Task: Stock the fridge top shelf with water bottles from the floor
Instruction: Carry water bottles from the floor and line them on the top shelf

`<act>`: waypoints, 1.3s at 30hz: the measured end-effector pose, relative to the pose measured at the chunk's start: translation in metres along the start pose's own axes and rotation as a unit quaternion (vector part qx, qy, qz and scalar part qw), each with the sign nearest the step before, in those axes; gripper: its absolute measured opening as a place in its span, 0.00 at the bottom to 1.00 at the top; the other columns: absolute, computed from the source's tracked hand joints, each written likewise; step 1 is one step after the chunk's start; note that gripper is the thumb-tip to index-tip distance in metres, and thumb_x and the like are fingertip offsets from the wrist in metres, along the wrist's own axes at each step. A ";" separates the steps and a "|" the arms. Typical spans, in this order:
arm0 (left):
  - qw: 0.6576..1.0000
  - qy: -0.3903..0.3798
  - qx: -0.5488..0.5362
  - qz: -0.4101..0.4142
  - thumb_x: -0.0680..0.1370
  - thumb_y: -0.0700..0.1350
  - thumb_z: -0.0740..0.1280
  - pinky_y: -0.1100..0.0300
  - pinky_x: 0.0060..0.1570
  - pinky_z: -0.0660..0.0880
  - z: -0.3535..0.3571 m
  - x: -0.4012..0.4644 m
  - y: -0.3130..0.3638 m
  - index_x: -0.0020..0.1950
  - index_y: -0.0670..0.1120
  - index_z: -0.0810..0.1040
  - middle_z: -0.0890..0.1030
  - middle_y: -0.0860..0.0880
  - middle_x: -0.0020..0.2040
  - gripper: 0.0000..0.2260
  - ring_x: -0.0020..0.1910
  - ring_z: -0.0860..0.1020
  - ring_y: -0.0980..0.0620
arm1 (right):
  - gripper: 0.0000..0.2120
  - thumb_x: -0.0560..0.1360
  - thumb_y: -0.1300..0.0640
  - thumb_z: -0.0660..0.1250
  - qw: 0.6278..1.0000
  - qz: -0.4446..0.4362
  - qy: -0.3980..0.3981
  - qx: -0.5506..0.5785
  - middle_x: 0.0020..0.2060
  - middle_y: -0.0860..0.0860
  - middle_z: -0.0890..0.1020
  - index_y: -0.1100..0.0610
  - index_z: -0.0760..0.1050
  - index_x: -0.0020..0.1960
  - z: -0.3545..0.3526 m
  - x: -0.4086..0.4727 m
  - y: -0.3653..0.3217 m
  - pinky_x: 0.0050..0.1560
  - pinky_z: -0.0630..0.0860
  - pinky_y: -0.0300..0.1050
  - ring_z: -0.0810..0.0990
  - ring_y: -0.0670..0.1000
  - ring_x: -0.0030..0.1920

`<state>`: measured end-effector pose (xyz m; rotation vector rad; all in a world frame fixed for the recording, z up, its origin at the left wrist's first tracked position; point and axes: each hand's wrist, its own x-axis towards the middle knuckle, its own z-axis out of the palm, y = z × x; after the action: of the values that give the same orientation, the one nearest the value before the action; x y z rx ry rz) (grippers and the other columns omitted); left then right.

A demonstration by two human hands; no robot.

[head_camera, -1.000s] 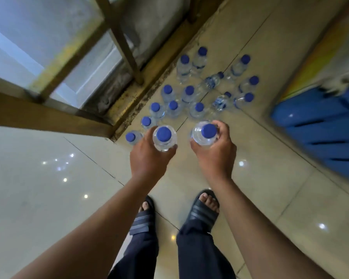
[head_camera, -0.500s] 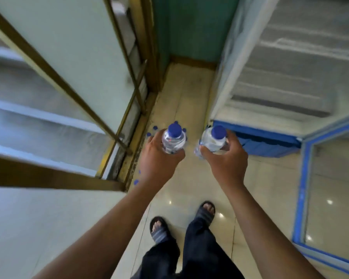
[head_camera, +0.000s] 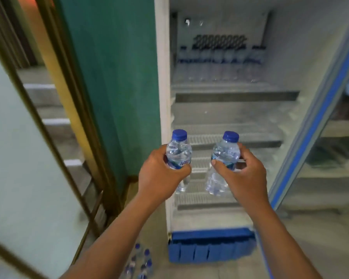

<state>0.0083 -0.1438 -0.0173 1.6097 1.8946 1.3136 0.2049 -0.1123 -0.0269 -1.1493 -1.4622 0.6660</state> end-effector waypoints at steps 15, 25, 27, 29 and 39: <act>0.994 0.008 -0.050 0.099 0.66 0.63 0.76 0.57 0.44 0.79 0.058 0.185 0.153 0.45 0.59 0.80 0.83 0.60 0.40 0.14 0.39 0.81 0.61 | 0.18 0.63 0.45 0.81 0.992 -0.058 0.105 -0.027 0.43 0.39 0.83 0.47 0.78 0.48 -0.075 0.223 -0.041 0.36 0.72 0.27 0.80 0.36 0.42; 0.991 -0.021 -0.044 0.125 0.63 0.63 0.78 0.56 0.51 0.79 0.105 0.332 0.185 0.60 0.57 0.75 0.80 0.59 0.51 0.29 0.47 0.80 0.56 | 0.20 0.64 0.47 0.81 0.985 -0.057 0.154 -0.047 0.41 0.41 0.80 0.47 0.75 0.49 -0.057 0.371 -0.036 0.39 0.72 0.31 0.79 0.37 0.40; 0.993 -0.028 -0.055 0.101 0.63 0.60 0.79 0.59 0.49 0.76 0.115 0.360 0.187 0.61 0.56 0.73 0.77 0.58 0.52 0.31 0.48 0.78 0.55 | 0.22 0.63 0.48 0.82 0.982 -0.056 0.173 -0.047 0.43 0.45 0.82 0.51 0.77 0.52 -0.054 0.400 -0.027 0.42 0.77 0.37 0.81 0.43 0.42; 0.993 -0.041 -0.058 0.092 0.63 0.60 0.80 0.58 0.50 0.77 0.128 0.388 0.187 0.62 0.54 0.73 0.79 0.56 0.55 0.32 0.50 0.79 0.53 | 0.25 0.62 0.49 0.83 0.980 -0.048 0.192 -0.037 0.45 0.48 0.84 0.55 0.78 0.53 -0.051 0.428 -0.014 0.47 0.81 0.43 0.83 0.47 0.45; 0.990 -0.074 -0.062 0.102 0.65 0.55 0.80 0.62 0.50 0.75 0.200 0.475 0.175 0.64 0.48 0.75 0.80 0.50 0.59 0.31 0.53 0.79 0.51 | 0.21 0.67 0.49 0.80 0.984 0.002 0.160 -0.084 0.47 0.49 0.79 0.56 0.73 0.52 -0.034 0.528 0.044 0.45 0.73 0.41 0.77 0.49 0.46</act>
<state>0.1142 0.3594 0.1614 1.8198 1.5657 1.3212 0.2911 0.3782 0.1568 -1.3230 -1.2570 0.3445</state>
